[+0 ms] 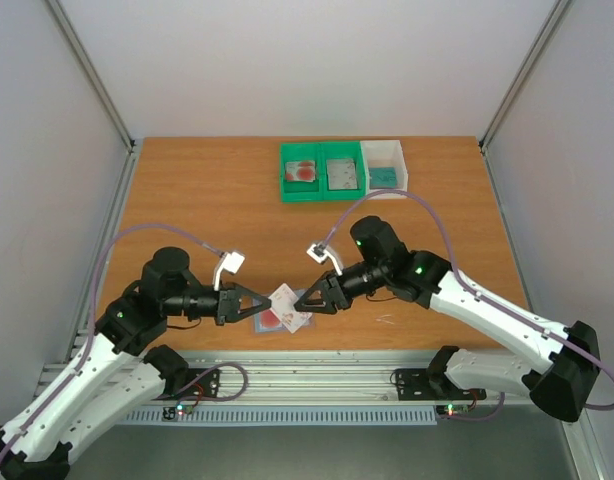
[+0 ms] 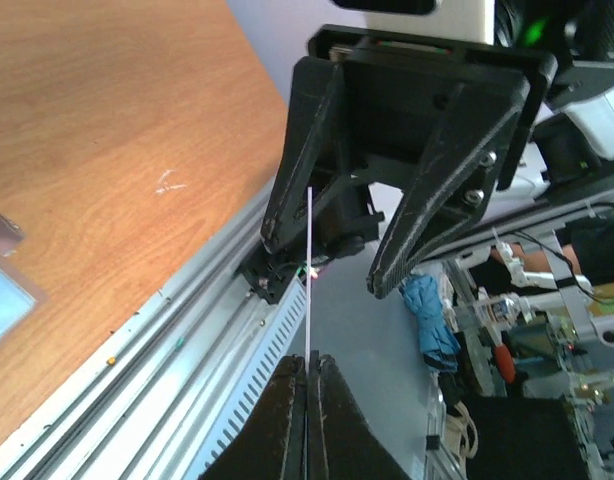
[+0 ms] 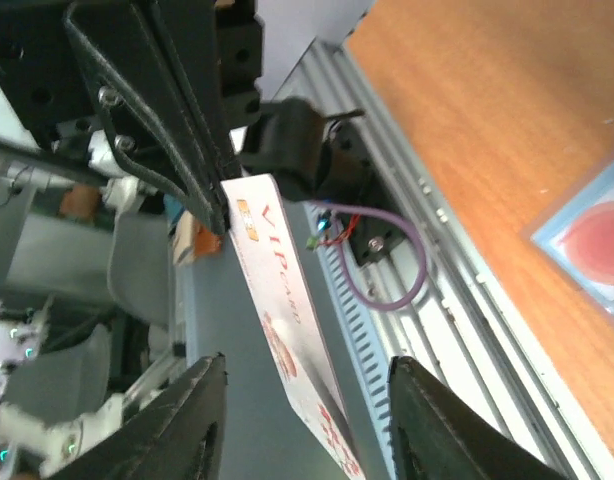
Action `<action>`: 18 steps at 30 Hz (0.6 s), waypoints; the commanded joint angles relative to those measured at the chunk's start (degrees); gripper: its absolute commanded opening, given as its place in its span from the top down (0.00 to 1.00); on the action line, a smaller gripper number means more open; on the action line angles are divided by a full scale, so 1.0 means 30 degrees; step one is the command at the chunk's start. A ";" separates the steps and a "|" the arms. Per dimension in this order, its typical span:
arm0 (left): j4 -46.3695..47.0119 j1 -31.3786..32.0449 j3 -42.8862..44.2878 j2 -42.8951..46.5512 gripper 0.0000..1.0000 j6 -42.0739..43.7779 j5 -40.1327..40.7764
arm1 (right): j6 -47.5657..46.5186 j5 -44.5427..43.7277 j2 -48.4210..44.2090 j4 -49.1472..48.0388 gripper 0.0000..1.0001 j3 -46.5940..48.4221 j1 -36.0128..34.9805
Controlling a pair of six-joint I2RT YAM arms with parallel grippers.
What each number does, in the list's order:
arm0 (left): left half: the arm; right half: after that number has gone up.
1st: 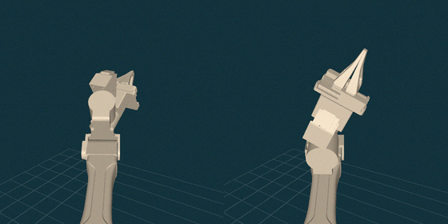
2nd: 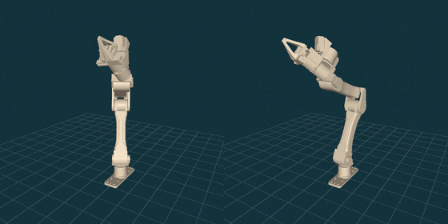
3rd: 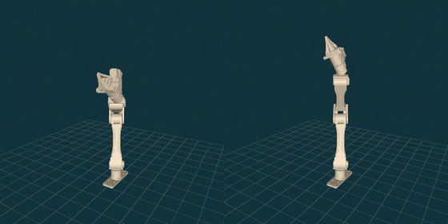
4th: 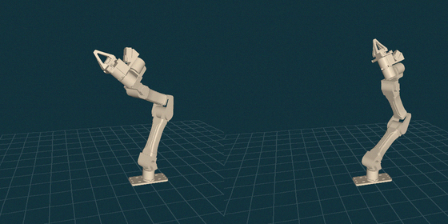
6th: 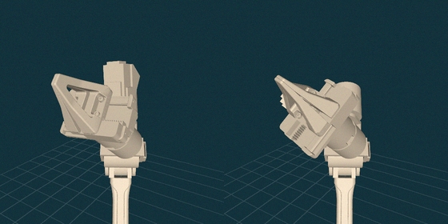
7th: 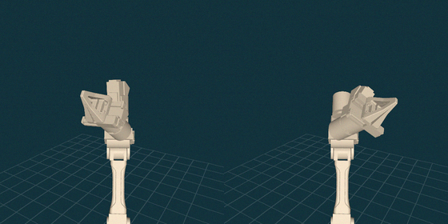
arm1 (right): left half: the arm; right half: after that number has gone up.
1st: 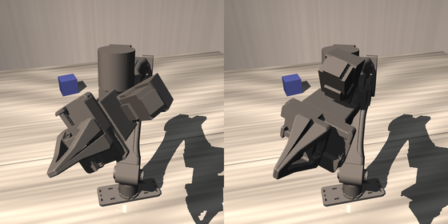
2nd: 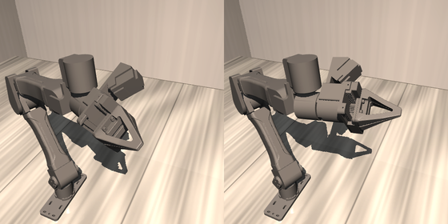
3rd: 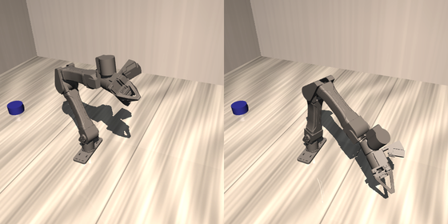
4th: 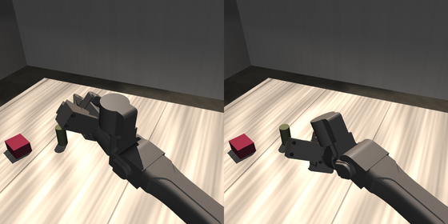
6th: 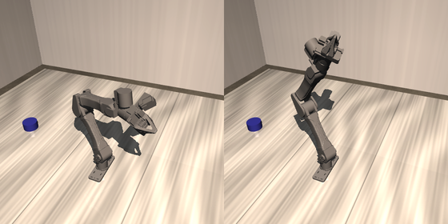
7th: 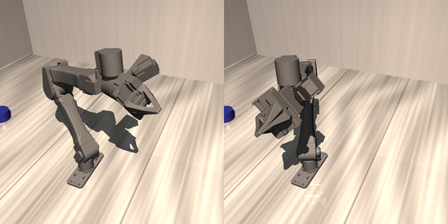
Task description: Take the credit cards out of the card holder
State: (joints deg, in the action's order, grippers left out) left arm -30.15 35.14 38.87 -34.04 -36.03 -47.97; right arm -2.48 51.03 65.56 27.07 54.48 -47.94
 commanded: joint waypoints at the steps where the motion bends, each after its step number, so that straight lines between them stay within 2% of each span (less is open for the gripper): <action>1: 0.1971 0.0036 -0.0626 0.0220 1.00 -0.0759 0.1937 | 0.3438 -0.4009 -0.1316 -0.2379 0.48 -0.0903 -0.0033; 3: 0.2412 0.0033 -0.0711 0.0045 0.99 -0.0968 0.2709 | 0.4488 -0.6262 -0.1757 -0.2603 0.40 -0.1383 0.0007; 6: 0.3743 0.0036 -0.1122 0.0130 1.00 -0.1876 0.4154 | 0.5999 -0.8854 -0.2350 -0.2851 0.34 -0.2042 0.0025; 9: 0.5510 0.0036 -0.1844 0.0552 1.00 -0.3102 0.5993 | 0.7681 -0.9686 -0.2727 -0.4103 0.29 -0.2766 0.0051; 12: 0.6839 0.0036 -0.2059 0.0518 1.00 -0.4163 0.7544 | 0.9071 -0.9472 -0.2723 -0.5561 0.29 -0.3366 0.0047; 18: 0.9011 0.0035 -0.2267 -0.0008 0.99 -0.5193 0.8844 | 1.1898 -0.9351 -0.2555 -0.9629 0.38 -0.4815 0.0044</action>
State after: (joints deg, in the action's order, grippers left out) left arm -12.95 35.14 32.75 -33.63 -48.31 -26.46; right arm 24.67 24.40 58.04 9.65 42.50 -47.90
